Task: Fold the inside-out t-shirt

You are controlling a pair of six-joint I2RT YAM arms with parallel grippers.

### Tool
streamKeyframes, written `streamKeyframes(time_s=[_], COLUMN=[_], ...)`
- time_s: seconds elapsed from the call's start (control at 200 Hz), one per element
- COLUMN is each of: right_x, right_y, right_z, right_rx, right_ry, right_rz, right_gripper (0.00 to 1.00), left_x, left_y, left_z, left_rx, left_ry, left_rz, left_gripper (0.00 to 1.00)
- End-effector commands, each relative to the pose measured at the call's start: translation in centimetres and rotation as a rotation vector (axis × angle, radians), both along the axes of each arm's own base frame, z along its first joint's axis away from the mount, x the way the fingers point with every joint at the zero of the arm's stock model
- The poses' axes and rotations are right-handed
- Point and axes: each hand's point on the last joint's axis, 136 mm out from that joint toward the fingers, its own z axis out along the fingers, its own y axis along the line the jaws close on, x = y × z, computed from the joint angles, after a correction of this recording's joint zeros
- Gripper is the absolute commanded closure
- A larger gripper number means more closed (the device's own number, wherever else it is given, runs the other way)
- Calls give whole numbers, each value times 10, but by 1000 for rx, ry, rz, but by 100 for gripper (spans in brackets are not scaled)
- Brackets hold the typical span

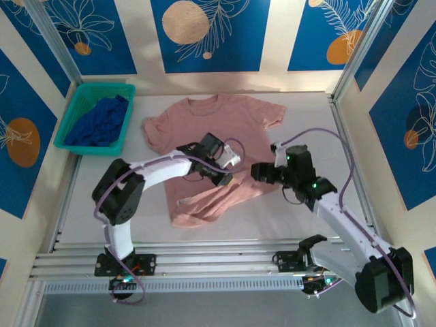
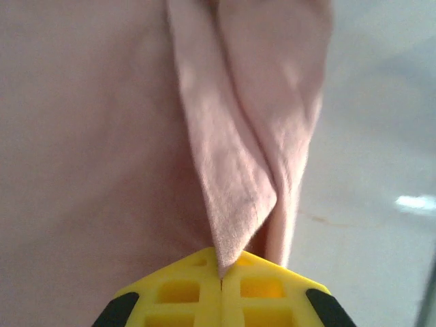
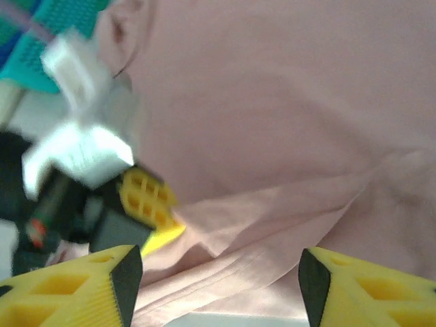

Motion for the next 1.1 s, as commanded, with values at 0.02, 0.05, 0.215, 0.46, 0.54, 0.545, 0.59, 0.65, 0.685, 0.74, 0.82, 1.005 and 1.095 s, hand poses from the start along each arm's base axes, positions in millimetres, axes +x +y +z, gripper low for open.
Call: streamKeyframes(time_s=[0.02, 0.05, 0.215, 0.46, 0.54, 0.545, 0.59, 0.65, 0.685, 0.74, 0.82, 1.005, 1.095], right_x=[-14, -18, -19, -12, -2, -1, 5, 16, 21, 26, 23, -8, -10], right_y=[50, 59, 96, 132, 134, 134, 132, 121, 112, 92, 58, 11, 29], right_z=[-3, -6, -21, -29, -39, -40, -47, -61, -70, -88, -115, -128, -104], right_rx=[47, 33, -26, -9, -23, -25, -38, -70, -88, -133, -219, -308, -266], right_ry=[-143, -167, -225, -287, -279, -278, -264, -221, -181, -93, 52, 178, 67], right_rz=[139, 169, 270, 347, 326, 325, 305, 230, 177, 69, -101, -314, -215], right_gripper=[35, 36, 45, 57, 59, 59, 61, 65, 68, 72, 76, 82, 81], left_x=[14, 17, 23, 20, 20, 19, 20, 23, 25, 26, 25, 20, 16], left_y=[5, 8, 15, 16, 17, 17, 18, 21, 22, 24, 27, 34, 34], left_z=[44, 47, 65, 75, 78, 78, 80, 86, 91, 102, 121, 165, 179], left_rx=[-134, -137, -145, -161, -164, -162, -163, -168, -176, -199, -231, -281, -304], left_ry=[-2, -3, -15, -4, -3, -1, -2, -7, -10, -17, -35, -124, -145], left_rz=[24, 31, 38, 38, 38, 39, 44, 58, 69, 82, 91, 97, 86], left_gripper=[100, 100, 100, 100, 100, 100, 100, 100, 100, 100, 100, 100, 100])
